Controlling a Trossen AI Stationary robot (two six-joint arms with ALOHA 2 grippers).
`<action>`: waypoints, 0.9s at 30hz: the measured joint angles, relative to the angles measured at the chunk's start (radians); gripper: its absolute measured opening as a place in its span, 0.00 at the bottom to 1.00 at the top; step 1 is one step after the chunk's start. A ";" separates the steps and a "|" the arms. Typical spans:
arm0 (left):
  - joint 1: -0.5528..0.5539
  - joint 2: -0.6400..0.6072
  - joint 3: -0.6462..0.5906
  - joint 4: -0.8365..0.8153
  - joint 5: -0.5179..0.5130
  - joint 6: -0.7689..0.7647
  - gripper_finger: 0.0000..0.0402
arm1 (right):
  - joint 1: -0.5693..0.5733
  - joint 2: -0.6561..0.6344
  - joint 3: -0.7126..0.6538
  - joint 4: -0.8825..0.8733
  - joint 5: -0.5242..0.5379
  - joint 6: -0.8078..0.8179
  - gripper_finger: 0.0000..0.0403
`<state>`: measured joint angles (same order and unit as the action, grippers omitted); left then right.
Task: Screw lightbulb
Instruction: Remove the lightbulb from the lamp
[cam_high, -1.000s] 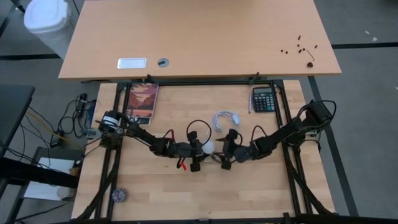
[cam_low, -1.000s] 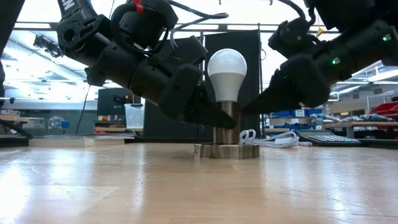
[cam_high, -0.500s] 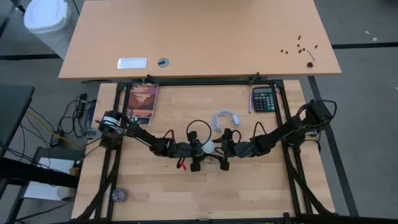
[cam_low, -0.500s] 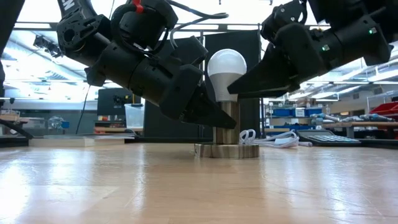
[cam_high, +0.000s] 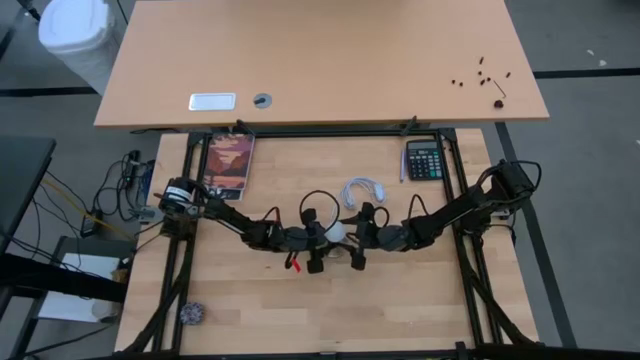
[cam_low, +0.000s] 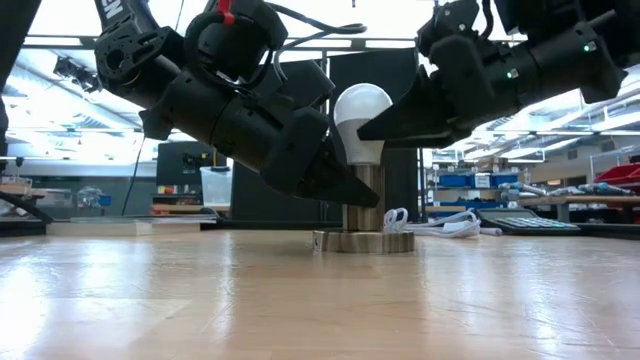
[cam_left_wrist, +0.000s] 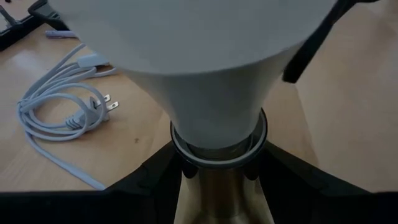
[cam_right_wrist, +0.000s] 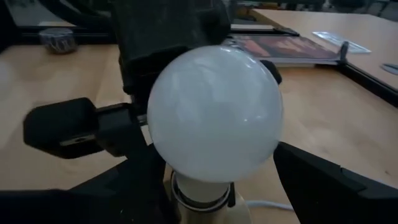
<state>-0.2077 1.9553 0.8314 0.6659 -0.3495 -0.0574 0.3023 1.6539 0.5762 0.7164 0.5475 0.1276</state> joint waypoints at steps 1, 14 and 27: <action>0.000 0.000 0.000 0.000 0.000 0.000 0.48 | 0.001 0.000 0.000 -0.008 0.008 0.000 0.76; -0.003 0.000 0.000 -0.004 0.002 0.002 0.48 | 0.064 0.001 -0.002 -0.300 0.383 0.232 0.76; -0.002 0.000 0.000 -0.005 0.002 0.004 0.48 | 0.055 0.001 0.000 -0.136 0.038 0.091 0.76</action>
<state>-0.2100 1.9553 0.8318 0.6609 -0.3473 -0.0532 0.3572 1.6547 0.5758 0.5805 0.5854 0.2187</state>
